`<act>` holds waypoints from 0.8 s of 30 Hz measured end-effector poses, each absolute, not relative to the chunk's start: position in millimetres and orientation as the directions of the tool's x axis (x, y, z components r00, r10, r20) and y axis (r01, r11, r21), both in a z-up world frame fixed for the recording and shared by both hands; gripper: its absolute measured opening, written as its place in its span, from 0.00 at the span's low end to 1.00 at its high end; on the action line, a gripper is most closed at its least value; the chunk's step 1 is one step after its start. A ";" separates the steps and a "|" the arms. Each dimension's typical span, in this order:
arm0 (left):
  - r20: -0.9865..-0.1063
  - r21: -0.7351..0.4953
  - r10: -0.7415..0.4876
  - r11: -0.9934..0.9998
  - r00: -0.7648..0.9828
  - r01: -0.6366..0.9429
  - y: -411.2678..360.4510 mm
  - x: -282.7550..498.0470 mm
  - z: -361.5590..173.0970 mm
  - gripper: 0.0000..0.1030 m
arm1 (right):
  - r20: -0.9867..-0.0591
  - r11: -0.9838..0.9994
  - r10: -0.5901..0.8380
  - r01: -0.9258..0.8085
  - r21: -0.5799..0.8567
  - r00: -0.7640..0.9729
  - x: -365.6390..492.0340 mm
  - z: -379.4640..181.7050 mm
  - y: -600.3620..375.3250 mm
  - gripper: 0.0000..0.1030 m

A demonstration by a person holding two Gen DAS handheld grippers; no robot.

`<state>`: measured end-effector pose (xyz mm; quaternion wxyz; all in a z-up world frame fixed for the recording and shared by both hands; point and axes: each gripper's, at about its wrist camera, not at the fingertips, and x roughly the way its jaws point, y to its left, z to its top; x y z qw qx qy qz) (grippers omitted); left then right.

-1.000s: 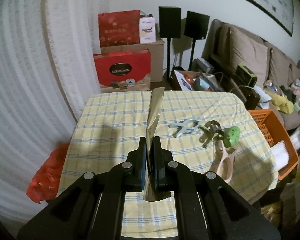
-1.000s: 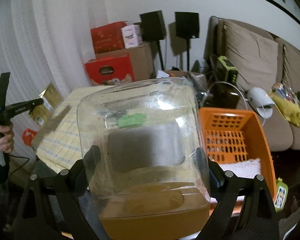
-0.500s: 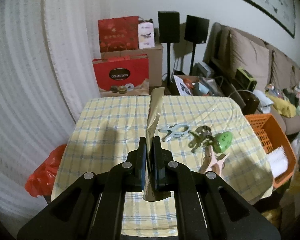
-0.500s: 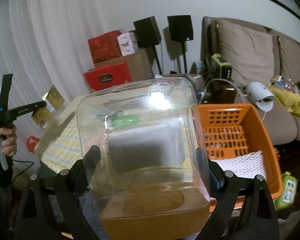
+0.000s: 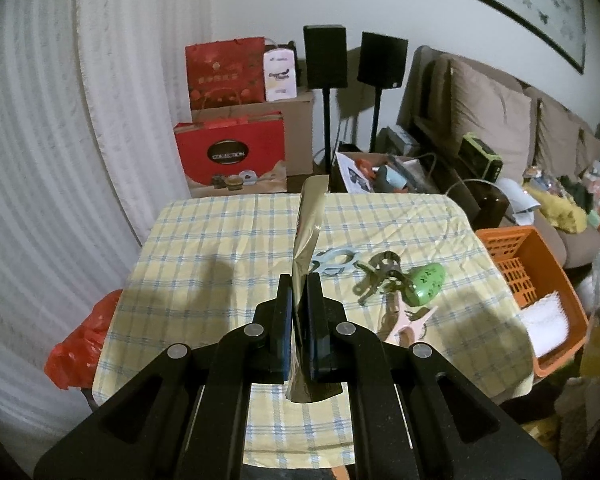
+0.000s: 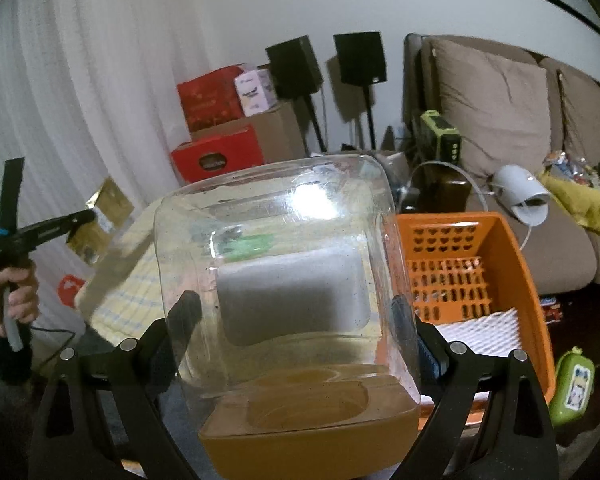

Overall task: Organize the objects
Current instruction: 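Carry the clear jar and brown packet toward the orange basket with both grippers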

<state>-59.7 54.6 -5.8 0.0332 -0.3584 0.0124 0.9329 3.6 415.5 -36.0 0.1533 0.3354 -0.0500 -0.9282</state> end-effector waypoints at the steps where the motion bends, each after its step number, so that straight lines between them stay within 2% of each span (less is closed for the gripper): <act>1: -0.667 -0.001 0.054 -0.997 -0.743 -0.071 55.9 -58.3 -4.8 0.06 | -0.607 -0.947 -0.322 0.257 0.193 -0.726 3.0 -36.0 416.4 0.91; 14: -0.679 -0.043 0.085 -0.996 -0.729 -0.075 54.5 -52.6 0.0 0.06 | -0.609 -0.948 -0.316 0.270 0.169 -0.728 3.6 -34.4 418.7 0.91; 19: -0.637 -0.030 0.046 -0.999 -0.770 -0.035 58.3 -48.3 5.7 0.06 | -0.608 -0.953 -0.301 0.250 0.170 -0.735 1.4 -32.6 426.8 0.91; 24: -0.631 -0.040 0.056 -0.998 -0.774 -0.041 60.5 -46.3 8.1 0.06 | -0.600 -0.956 -0.292 0.238 0.170 -0.745 5.0 -28.6 433.9 0.91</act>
